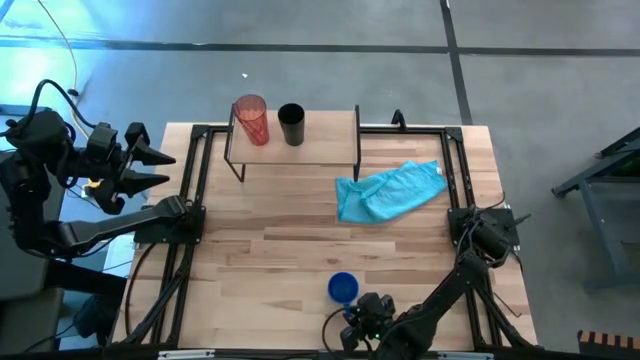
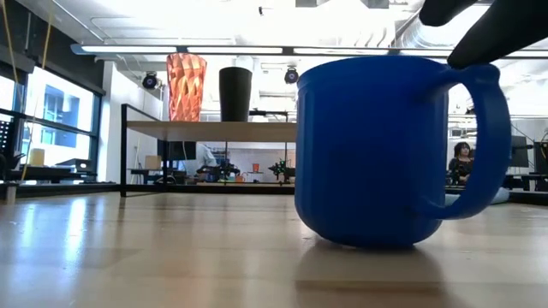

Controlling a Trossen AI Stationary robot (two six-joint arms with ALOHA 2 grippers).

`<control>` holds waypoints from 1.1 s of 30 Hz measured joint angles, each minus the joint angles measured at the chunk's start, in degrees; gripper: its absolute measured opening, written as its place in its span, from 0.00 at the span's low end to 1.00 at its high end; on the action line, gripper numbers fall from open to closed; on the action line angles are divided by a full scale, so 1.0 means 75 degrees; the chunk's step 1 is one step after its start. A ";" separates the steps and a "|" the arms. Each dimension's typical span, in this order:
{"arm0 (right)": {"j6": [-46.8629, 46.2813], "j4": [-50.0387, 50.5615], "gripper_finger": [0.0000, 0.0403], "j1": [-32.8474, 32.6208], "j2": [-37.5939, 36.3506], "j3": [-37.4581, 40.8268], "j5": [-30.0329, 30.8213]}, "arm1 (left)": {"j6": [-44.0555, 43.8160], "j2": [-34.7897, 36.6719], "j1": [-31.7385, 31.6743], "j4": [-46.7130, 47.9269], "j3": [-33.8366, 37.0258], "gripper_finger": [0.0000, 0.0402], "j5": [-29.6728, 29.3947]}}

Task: Stack small to large cups/mugs on shelf
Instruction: Put the blue mug on the shelf

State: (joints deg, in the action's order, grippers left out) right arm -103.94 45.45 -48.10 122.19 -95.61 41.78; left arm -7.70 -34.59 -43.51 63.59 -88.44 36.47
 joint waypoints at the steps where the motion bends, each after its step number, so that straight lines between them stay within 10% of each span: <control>1: -0.0101 0.0031 0.25 0.0000 0.0000 0.0000 0.0000 | -0.0003 0.0000 0.0000 0.0000 0.0000 0.48 0.0000; 33: 0.0133 0.1432 0.45 0.0338 -0.0090 -0.0632 -0.0580 | -0.0038 0.0003 0.0001 0.0332 0.0000 0.48 0.0085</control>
State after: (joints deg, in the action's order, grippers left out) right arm -102.94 56.19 -45.56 121.51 -100.36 37.43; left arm -7.99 -34.57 -43.50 66.08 -88.44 37.10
